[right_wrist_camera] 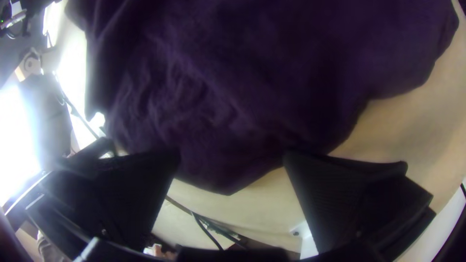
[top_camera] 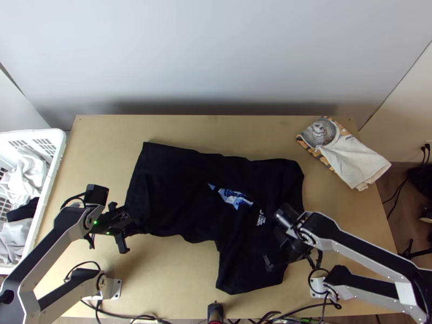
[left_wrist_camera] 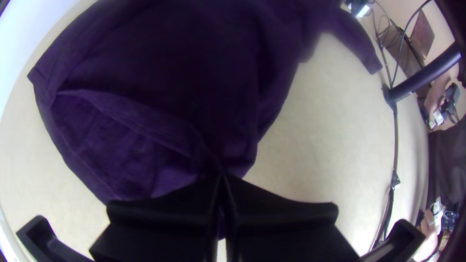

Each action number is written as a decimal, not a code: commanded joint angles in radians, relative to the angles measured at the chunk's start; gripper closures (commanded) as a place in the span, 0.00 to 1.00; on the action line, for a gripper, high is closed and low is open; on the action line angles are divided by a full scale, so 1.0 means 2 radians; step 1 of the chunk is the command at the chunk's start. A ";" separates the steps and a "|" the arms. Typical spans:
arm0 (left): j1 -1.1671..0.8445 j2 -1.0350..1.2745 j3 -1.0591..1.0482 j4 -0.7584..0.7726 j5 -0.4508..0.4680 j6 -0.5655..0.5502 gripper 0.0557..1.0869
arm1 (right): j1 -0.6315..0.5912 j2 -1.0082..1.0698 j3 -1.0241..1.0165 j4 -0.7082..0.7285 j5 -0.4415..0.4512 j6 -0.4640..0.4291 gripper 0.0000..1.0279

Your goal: Fold the t-shirt

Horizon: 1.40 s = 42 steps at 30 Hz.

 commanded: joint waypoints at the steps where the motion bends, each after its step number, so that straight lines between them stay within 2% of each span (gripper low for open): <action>1: 0.001 0.000 -0.001 0.000 0.000 -0.002 0.97 | 0.069 -0.016 0.006 -0.018 -0.003 0.007 0.10; 4: 0.003 -0.001 -0.003 0.000 0.000 -0.002 0.97 | 0.093 -0.032 0.009 -0.007 0.001 0.008 0.12; 9: 0.010 -0.001 -0.003 0.000 0.000 0.002 0.97 | 0.131 -0.056 0.012 0.010 0.068 -0.003 0.13; 11: 0.009 0.000 -0.003 0.001 0.000 0.002 0.97 | 0.132 -0.056 0.008 0.012 0.075 -0.006 0.13; 16: 0.004 0.001 -0.003 0.006 0.000 -0.001 0.97 | 0.133 -0.052 -0.004 0.028 0.082 -0.005 0.16; 20: 0.008 0.001 -0.004 0.006 0.000 0.002 0.97 | 0.101 -0.031 -0.007 0.014 0.090 0.011 0.15; 22: 0.009 0.001 -0.005 0.006 0.000 0.003 0.97 | 0.098 -0.037 -0.007 0.007 0.092 0.015 0.13; 24: 0.009 0.001 -0.005 0.006 0.000 0.002 0.97 | 0.088 -0.038 -0.003 -0.008 0.096 0.020 0.05; 29: 0.013 0.001 -0.007 0.006 0.000 0.005 0.97 | 0.069 -0.031 -0.003 -0.034 0.096 0.054 0.05; 37: 0.008 0.001 -0.004 0.006 0.000 0.003 0.97 | 0.078 -0.025 0.003 -0.032 0.095 0.058 0.05; 39: 0.010 0.001 -0.004 0.006 -0.001 0.004 0.97 | 0.085 -0.025 0.005 -0.028 0.094 0.058 0.08; 42: 0.004 0.002 -0.003 0.006 -0.001 0.001 0.97 | 0.095 -0.023 0.005 0.005 0.093 0.059 0.20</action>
